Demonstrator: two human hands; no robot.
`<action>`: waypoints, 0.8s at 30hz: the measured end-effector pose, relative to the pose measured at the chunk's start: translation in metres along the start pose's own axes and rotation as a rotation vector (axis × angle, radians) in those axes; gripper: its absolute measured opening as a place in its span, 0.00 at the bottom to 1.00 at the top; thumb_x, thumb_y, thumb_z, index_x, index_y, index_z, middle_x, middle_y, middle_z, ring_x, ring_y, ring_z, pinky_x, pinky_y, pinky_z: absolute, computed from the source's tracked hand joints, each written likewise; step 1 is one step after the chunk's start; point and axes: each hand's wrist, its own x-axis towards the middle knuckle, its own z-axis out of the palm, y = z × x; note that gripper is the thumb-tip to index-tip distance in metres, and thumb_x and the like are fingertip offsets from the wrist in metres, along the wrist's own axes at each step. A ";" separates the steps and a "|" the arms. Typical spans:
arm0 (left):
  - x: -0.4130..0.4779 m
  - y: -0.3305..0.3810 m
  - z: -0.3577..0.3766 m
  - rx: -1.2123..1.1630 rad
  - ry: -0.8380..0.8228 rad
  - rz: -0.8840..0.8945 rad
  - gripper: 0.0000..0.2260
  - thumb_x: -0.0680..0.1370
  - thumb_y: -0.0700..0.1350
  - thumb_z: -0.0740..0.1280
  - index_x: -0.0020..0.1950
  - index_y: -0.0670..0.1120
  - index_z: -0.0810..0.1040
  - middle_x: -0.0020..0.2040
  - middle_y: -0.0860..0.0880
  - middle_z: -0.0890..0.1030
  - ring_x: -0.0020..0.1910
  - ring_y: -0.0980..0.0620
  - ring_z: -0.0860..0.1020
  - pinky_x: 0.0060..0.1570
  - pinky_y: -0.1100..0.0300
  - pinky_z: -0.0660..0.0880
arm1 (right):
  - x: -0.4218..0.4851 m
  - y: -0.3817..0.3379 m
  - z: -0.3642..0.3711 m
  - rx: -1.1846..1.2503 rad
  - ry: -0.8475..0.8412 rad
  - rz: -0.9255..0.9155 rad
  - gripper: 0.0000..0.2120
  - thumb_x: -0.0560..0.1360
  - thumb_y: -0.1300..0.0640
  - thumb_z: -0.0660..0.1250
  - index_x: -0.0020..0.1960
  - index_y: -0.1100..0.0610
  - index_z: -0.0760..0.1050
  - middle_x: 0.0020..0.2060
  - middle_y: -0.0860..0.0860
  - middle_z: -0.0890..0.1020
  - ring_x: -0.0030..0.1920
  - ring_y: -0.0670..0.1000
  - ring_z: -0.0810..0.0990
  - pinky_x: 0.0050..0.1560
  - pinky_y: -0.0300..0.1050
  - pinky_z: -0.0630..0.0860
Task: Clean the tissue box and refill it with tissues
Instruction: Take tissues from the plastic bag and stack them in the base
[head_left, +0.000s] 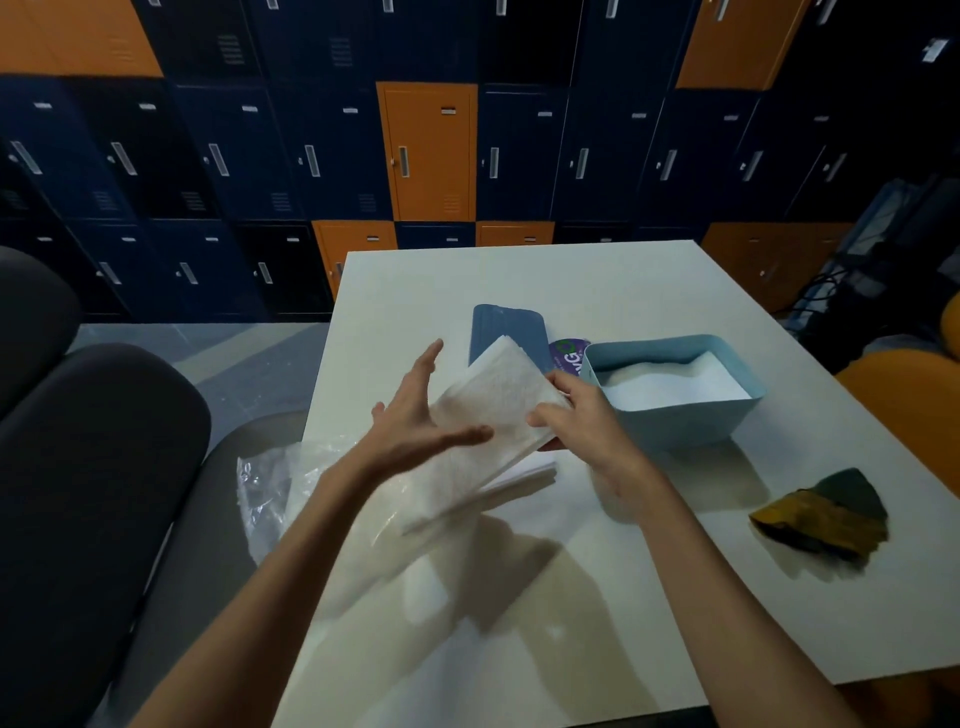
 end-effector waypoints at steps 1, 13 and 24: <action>0.005 0.006 -0.006 -0.063 -0.064 -0.006 0.48 0.62 0.63 0.72 0.77 0.57 0.52 0.77 0.50 0.58 0.74 0.47 0.60 0.70 0.43 0.60 | -0.001 0.000 -0.003 0.018 -0.020 -0.002 0.06 0.71 0.67 0.66 0.47 0.59 0.75 0.45 0.59 0.80 0.45 0.56 0.81 0.47 0.55 0.82; 0.019 0.042 -0.007 -0.117 -0.374 0.160 0.11 0.75 0.48 0.72 0.55 0.47 0.81 0.49 0.47 0.83 0.47 0.48 0.81 0.45 0.58 0.76 | -0.007 -0.006 -0.063 0.061 -0.097 -0.028 0.15 0.70 0.61 0.75 0.54 0.50 0.77 0.46 0.47 0.84 0.43 0.40 0.82 0.46 0.35 0.78; 0.010 0.038 0.044 -0.043 -0.334 0.135 0.06 0.71 0.44 0.74 0.38 0.49 0.79 0.33 0.55 0.74 0.35 0.55 0.70 0.36 0.59 0.66 | -0.040 0.060 -0.123 0.014 0.146 0.084 0.13 0.65 0.66 0.77 0.44 0.51 0.81 0.42 0.49 0.85 0.43 0.49 0.82 0.46 0.44 0.78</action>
